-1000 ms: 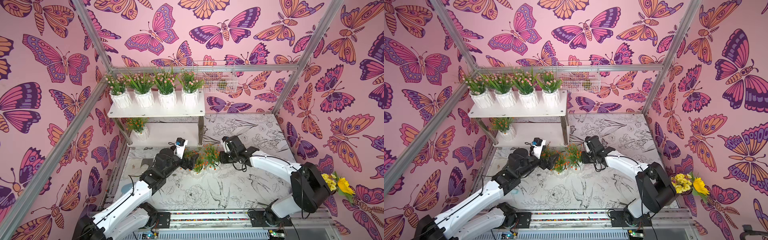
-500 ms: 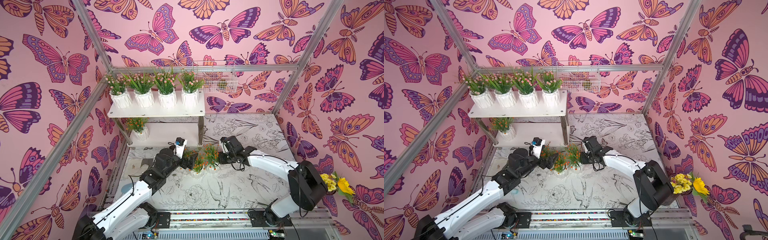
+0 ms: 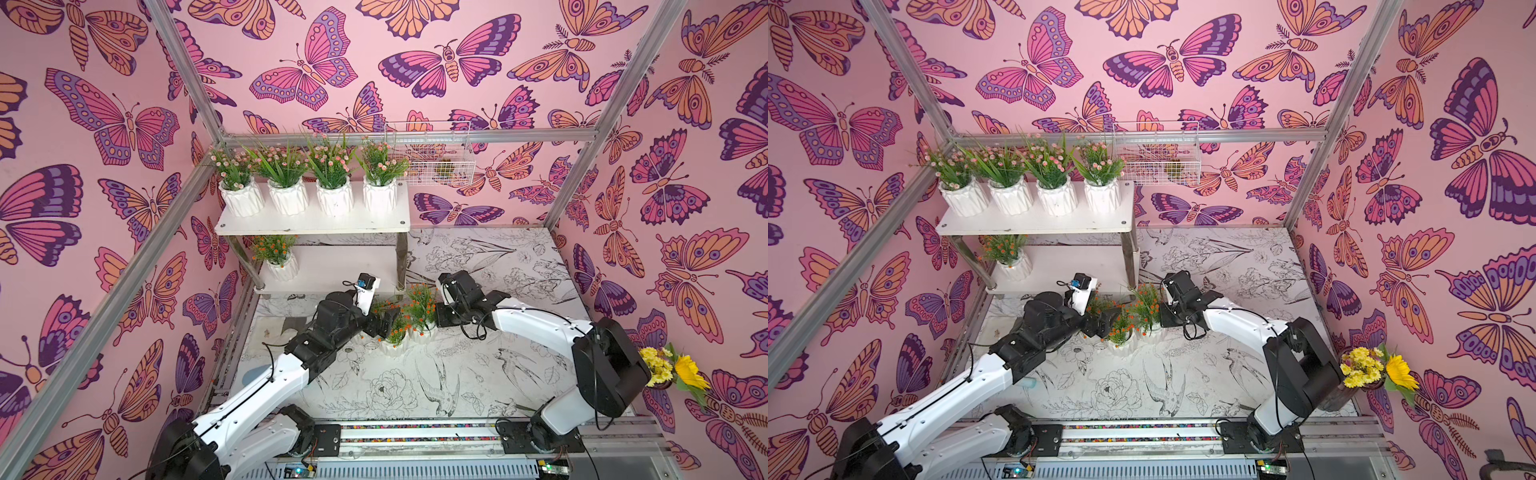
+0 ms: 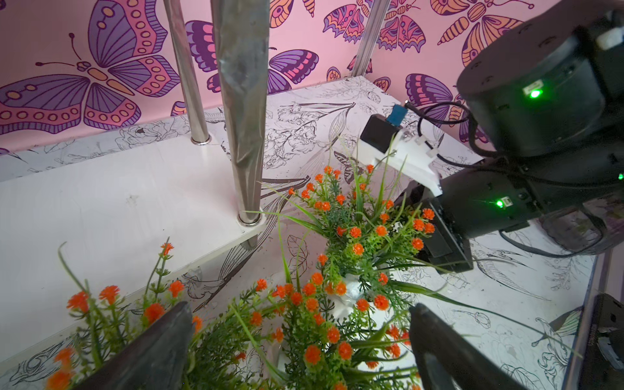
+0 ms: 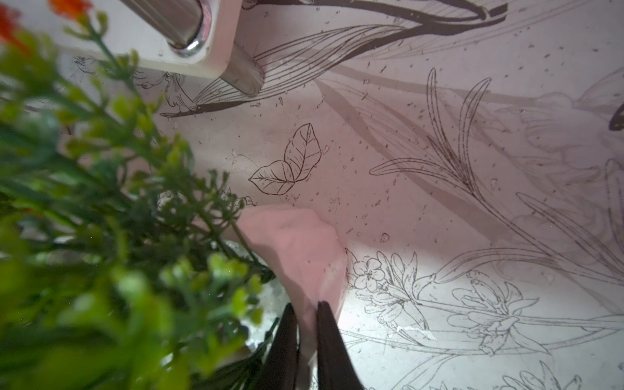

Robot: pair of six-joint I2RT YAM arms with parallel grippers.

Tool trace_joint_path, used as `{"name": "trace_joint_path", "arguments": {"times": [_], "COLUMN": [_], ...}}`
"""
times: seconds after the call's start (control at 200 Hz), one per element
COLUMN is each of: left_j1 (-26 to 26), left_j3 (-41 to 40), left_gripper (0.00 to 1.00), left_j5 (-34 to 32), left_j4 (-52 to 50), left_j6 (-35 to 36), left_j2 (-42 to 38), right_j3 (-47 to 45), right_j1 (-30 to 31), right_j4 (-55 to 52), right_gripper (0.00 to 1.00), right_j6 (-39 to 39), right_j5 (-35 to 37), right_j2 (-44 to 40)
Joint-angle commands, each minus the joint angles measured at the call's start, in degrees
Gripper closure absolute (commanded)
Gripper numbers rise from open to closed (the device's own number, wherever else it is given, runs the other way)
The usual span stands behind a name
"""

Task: Place the baby's breath potted plants on the rack by color
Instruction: Pick up the baby's breath potted plant from the center of the board.

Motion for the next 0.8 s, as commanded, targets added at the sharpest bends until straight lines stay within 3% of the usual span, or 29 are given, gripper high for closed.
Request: {"name": "trace_joint_path", "arguments": {"times": [0.0, 0.371, 0.796], "left_j1": [-0.8, -7.3, -15.8], "left_j3": [1.1, 3.4, 4.9], "left_gripper": [0.0, 0.0, 0.0], "left_j5": [2.1, -0.6, -2.5], "left_j4": [-1.5, -1.4, 5.6], "left_j6": [0.1, 3.3, 4.3], "left_j2": [-0.2, 3.6, 13.0], "right_j3": [1.2, -1.8, -8.1], "right_j1": [-0.2, -5.8, -15.5], "right_j4": [-5.3, -7.9, -3.2], "right_gripper": [0.98, 1.0, 1.0], "right_j6": [-1.6, -2.1, -0.2], "right_j5": [4.4, 1.3, -8.7], "right_j2": [-0.3, -9.9, -13.9]}}
